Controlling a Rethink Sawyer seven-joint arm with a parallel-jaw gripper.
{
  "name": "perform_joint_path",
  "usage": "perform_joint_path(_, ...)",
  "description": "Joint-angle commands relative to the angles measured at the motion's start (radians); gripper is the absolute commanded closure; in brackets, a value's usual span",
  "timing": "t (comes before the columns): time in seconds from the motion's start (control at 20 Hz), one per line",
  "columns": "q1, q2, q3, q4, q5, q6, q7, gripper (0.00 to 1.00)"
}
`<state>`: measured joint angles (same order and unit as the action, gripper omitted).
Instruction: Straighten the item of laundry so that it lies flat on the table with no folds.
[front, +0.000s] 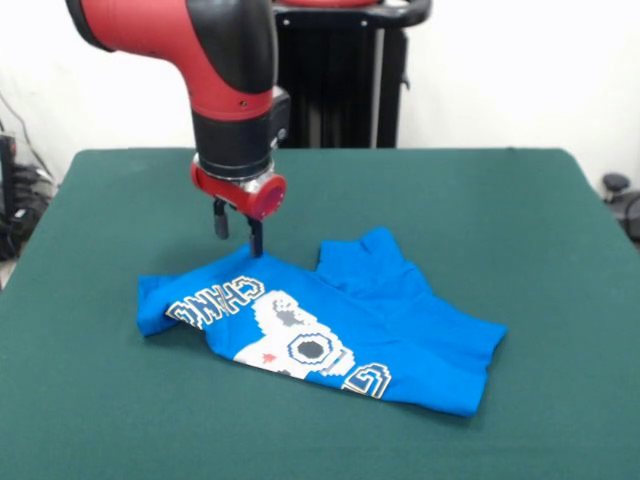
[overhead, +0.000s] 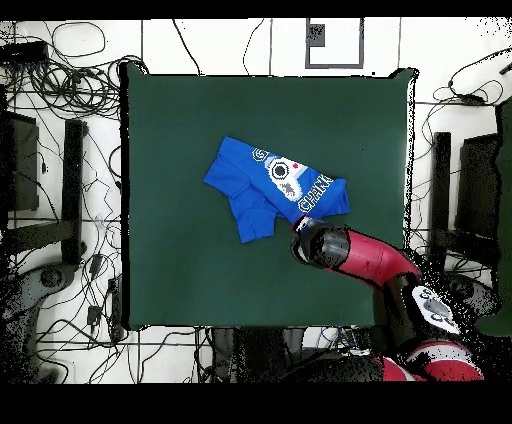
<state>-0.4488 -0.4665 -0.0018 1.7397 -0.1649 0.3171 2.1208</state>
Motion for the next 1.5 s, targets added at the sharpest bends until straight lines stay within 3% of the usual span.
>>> perform_joint_path(0.05, 0.045, 0.078, 0.070, -0.038, 0.026, -0.040, 0.108, 0.00)
perform_joint_path(1.2, 0.042, 0.083, 0.056, -0.027, 0.019, -0.063, 0.117, 0.00)
perform_joint_path(1.25, 0.052, 0.085, 0.041, -0.027, 0.025, -0.070, 0.135, 1.00)
perform_joint_path(1.5, 0.083, 0.086, 0.004, -0.035, 0.033, -0.051, 0.146, 1.00)
